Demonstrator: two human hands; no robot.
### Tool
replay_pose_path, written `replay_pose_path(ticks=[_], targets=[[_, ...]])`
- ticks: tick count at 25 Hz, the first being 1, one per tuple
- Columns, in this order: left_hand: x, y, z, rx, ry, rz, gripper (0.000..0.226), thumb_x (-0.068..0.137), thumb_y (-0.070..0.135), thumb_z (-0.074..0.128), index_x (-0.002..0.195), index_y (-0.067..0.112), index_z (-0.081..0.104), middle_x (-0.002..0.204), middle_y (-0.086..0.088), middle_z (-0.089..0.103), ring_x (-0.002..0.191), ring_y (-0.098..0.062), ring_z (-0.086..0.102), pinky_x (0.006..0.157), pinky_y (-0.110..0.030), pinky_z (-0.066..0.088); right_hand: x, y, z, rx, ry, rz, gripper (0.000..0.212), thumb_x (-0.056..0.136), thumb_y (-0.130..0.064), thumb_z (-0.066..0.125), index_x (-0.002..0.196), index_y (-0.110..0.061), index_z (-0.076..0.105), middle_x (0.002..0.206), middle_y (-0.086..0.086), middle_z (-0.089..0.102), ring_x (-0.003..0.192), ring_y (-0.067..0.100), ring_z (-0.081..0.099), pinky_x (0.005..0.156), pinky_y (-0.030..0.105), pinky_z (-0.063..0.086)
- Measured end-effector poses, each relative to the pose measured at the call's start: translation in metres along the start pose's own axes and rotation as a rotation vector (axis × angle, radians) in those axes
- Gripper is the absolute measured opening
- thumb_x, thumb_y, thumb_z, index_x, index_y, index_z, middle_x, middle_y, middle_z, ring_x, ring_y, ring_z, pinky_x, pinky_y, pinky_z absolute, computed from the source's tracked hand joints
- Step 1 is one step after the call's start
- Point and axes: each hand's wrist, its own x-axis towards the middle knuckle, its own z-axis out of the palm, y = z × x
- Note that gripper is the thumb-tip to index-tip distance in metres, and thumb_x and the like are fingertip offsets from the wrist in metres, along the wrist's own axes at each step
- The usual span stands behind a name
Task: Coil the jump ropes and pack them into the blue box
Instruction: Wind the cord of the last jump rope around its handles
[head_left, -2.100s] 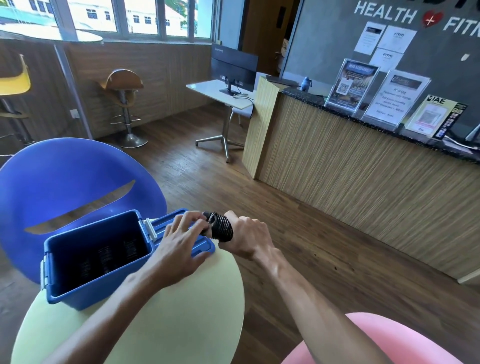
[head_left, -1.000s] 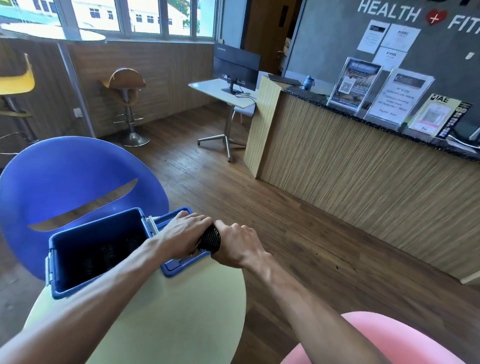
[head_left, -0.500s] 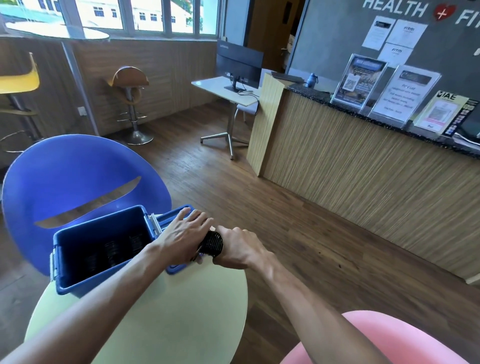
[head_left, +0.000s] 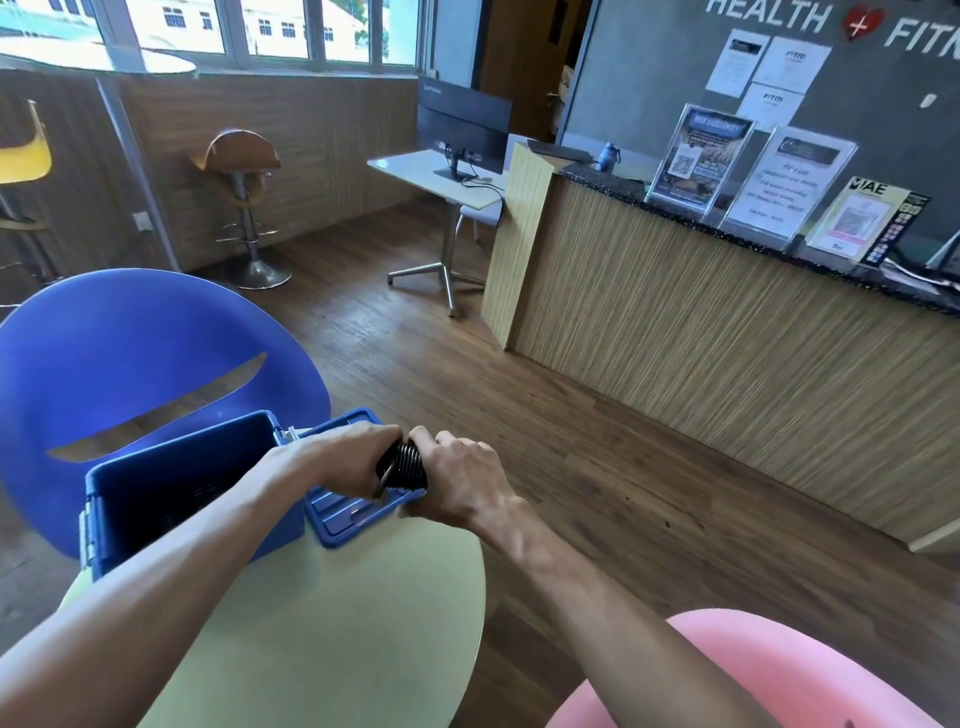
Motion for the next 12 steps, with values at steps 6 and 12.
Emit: replay_pose_path(ticks=[6, 12], targets=[[-0.003, 0.001, 0.009, 0.169, 0.101, -0.034, 0.046, 0.070, 0.050, 0.074, 0.098, 0.024, 0.048, 0.094, 0.010, 0.060, 0.092, -0.016, 0.054, 0.080, -0.033, 0.040, 0.007, -0.008, -0.006, -0.072, 0.013, -0.005, 0.032, 0.086, -0.014, 0.060, 0.116, -0.017, 0.050, 0.099, 0.014, 0.067, 0.092, 0.038, 0.068, 0.069, 0.037, 0.045], [-0.005, -0.005, 0.056, 0.256, 0.650, 0.041, 0.028, 0.069, 0.035, 0.071, 0.089, 0.021, 0.058, 0.081, 0.008, 0.061, 0.090, -0.020, 0.060, 0.092, -0.045, 0.037, 0.011, -0.009, -0.007, 0.024, -0.088, 0.052, 0.020, 0.085, -0.019, 0.062, 0.102, -0.021, 0.051, 0.098, 0.011, 0.070, 0.094, 0.037, 0.068, 0.071, 0.037, 0.048]])
